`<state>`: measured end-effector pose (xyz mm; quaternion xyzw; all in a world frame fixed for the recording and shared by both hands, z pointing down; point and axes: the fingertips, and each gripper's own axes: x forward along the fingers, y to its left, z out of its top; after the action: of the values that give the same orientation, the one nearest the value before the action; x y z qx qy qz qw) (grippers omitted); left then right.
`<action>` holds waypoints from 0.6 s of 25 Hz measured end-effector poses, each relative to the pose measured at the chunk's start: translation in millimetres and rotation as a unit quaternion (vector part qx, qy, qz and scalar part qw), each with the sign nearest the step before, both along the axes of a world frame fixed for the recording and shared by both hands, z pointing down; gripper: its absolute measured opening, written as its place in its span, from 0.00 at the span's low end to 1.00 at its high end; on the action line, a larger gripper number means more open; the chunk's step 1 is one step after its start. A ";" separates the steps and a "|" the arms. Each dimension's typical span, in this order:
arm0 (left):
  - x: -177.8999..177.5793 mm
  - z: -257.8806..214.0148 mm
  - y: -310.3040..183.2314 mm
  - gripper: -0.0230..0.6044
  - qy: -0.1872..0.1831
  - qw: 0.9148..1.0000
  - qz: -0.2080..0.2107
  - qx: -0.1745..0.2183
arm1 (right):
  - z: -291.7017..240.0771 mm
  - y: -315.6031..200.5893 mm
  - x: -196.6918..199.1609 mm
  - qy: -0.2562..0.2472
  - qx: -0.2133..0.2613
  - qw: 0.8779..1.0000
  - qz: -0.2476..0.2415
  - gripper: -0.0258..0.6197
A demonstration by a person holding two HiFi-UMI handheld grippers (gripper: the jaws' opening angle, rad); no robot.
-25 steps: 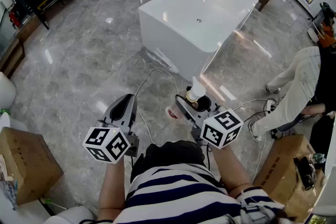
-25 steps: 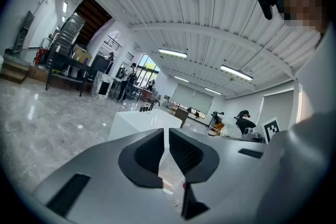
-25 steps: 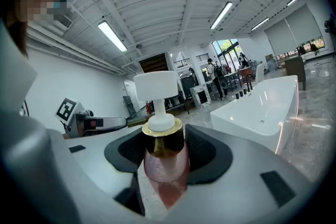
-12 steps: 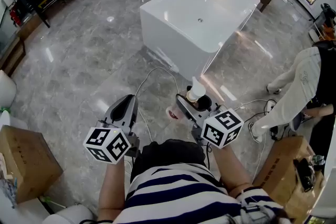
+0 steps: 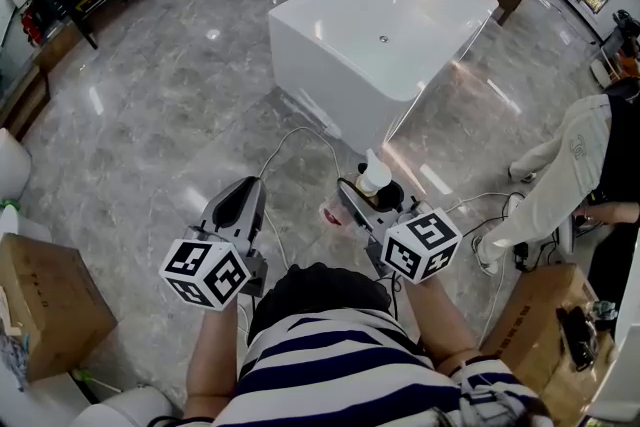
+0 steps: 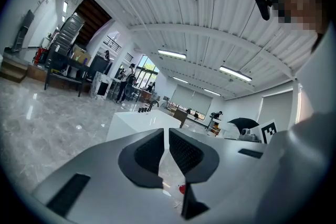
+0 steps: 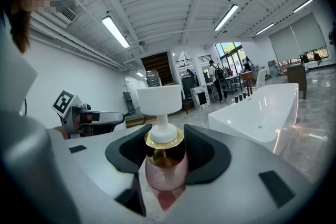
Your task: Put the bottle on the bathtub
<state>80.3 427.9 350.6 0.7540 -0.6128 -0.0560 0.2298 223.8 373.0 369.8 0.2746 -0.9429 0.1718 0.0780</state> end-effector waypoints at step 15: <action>28.3 7.0 -41.7 0.10 -0.009 1.000 -0.023 0.001 | 18.1 -40.9 12.8 0.017 0.010 0.999 -0.035 0.33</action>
<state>108.6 386.2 357.6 0.7402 -0.6321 -0.0556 0.2223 236.6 332.1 387.9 0.2451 -0.9521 0.1544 0.0975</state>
